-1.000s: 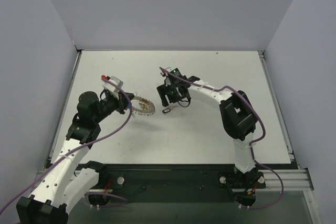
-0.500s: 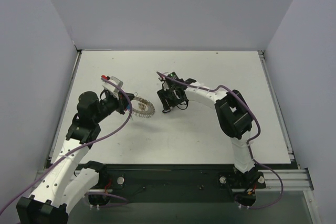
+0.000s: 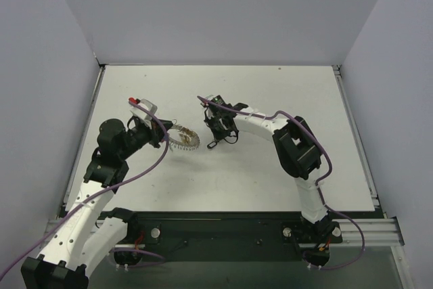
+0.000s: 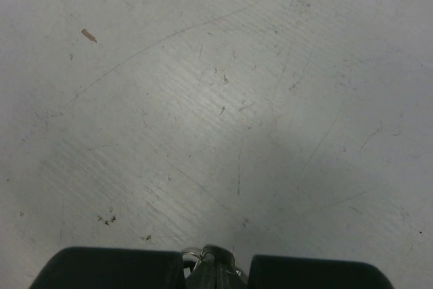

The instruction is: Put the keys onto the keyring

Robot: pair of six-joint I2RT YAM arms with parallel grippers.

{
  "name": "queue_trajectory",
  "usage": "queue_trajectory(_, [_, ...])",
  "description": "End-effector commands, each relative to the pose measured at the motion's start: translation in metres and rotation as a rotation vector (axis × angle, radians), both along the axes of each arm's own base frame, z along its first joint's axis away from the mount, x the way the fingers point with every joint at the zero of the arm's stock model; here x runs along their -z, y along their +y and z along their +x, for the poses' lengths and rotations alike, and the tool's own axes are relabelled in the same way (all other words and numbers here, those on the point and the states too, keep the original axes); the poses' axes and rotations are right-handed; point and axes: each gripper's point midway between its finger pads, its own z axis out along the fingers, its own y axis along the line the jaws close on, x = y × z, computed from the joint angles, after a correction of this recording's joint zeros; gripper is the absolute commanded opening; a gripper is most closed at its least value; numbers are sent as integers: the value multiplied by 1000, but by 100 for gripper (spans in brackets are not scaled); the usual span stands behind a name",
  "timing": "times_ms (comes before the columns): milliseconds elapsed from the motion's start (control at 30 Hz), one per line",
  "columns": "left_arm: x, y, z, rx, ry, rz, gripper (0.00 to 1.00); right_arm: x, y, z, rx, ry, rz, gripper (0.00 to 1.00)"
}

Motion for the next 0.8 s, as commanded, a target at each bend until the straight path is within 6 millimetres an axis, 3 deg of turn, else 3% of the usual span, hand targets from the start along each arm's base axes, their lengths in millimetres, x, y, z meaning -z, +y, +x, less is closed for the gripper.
queue_trajectory(0, [-40, -1, -1, 8, -118, -48, 0, 11, -7, -7, 11, 34, -55, 0])
queue_trajectory(300, [-39, 0, -1, 3, -111, -52, 0, -33, -6, -25, -39, 6, 39, 0])
queue_trajectory(500, [-38, 2, 0, -12, -106, -49, 0, -44, -6, -29, -54, -10, 44, 0])
queue_trajectory(533, [-39, 3, 0, -15, -107, -50, 0, -44, -5, -28, -52, -11, 43, 3])
queue_trajectory(567, [-38, 2, 1, -14, -107, -48, 0, -47, -2, -26, -53, -14, 52, 14])
queue_trajectory(600, [-37, 2, 1, -14, -105, -48, 0, -44, -2, -26, -57, -7, 50, 41])
queue_trajectory(633, [-37, 2, 1, -14, -104, -49, 0, -43, 0, -28, -60, -6, 51, 50])
queue_trajectory(700, [-38, 2, 1, -13, -106, -48, 0, -36, 1, -25, -58, -16, 33, 62])
queue_trajectory(767, [-38, 2, 1, -14, -106, -49, 0, -30, 0, -22, -54, -21, 15, 63])
